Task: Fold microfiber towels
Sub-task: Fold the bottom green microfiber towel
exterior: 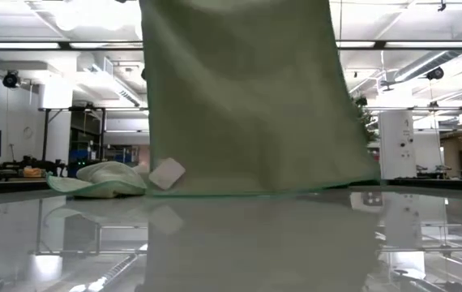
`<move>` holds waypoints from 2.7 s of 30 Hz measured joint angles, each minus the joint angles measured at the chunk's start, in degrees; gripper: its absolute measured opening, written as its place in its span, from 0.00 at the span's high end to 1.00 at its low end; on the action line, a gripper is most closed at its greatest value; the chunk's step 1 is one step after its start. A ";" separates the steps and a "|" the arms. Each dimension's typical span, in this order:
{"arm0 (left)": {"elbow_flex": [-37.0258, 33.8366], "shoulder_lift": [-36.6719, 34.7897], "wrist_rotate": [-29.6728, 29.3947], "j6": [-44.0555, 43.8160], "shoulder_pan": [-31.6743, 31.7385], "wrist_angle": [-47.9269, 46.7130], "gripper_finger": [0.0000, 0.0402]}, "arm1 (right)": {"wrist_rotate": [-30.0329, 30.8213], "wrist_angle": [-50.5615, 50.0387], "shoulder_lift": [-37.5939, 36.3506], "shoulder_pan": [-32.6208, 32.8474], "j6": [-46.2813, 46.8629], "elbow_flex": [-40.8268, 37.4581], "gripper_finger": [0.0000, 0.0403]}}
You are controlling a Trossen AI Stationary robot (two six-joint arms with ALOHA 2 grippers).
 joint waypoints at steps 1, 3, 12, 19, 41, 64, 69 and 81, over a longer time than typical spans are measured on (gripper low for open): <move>0.76 0.52 -0.04 1.96 0.00 -0.16 1.00 | -0.04 0.02 0.19 0.02 -1.25 0.43 0.98; 2.48 1.34 -0.12 5.00 0.02 -0.20 1.00 | -0.18 0.01 0.31 0.02 -3.37 1.46 0.98; 5.65 2.72 3.14 0.10 -1.38 -8.78 1.00 | -13.92 -12.90 -1.31 0.02 7.04 3.23 0.98; -3.28 3.24 8.33 -8.45 -9.65 -4.81 1.00 | -32.89 -14.44 -2.19 4.49 22.58 -4.14 0.98; -18.85 22.34 3.46 -43.69 -34.36 12.44 1.00 | -41.49 33.84 6.85 26.92 57.25 -41.78 0.98; -18.83 30.00 -26.16 -30.27 -24.94 5.12 1.00 | -10.47 13.84 12.57 17.35 49.49 -41.68 0.98; -18.83 30.47 -26.23 -26.21 -18.60 5.00 1.00 | -10.09 13.60 12.57 13.39 45.21 -41.68 0.98; -18.83 30.54 -25.70 -21.83 -12.68 5.17 1.00 | -10.08 13.61 12.57 7.85 39.61 -41.68 0.98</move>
